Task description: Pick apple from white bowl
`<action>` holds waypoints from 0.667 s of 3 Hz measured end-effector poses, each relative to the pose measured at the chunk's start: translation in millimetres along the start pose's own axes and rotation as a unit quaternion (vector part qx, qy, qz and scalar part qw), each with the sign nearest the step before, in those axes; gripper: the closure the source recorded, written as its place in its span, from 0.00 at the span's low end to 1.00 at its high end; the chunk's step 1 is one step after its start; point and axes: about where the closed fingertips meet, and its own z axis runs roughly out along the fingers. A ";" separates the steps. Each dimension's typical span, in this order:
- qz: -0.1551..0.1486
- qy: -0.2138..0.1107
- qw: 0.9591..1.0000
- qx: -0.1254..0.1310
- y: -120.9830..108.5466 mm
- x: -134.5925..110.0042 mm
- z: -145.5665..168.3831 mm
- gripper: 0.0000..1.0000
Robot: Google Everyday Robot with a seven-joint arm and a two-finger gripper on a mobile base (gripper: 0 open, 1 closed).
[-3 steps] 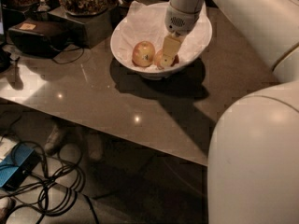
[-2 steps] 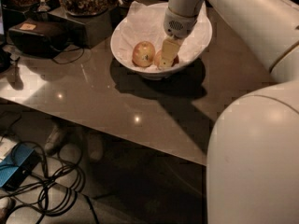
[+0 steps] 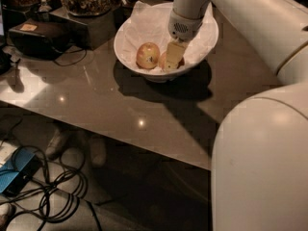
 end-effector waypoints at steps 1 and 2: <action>0.001 0.001 1.000 -0.010 -1.5 -0.6 9.2 0.29; 0.003 0.002 1.000 -0.016 -2.9 -0.8 14.8 0.30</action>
Offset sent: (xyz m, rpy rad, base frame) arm -0.0003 -0.0039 -0.0145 0.0029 0.0663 -0.0005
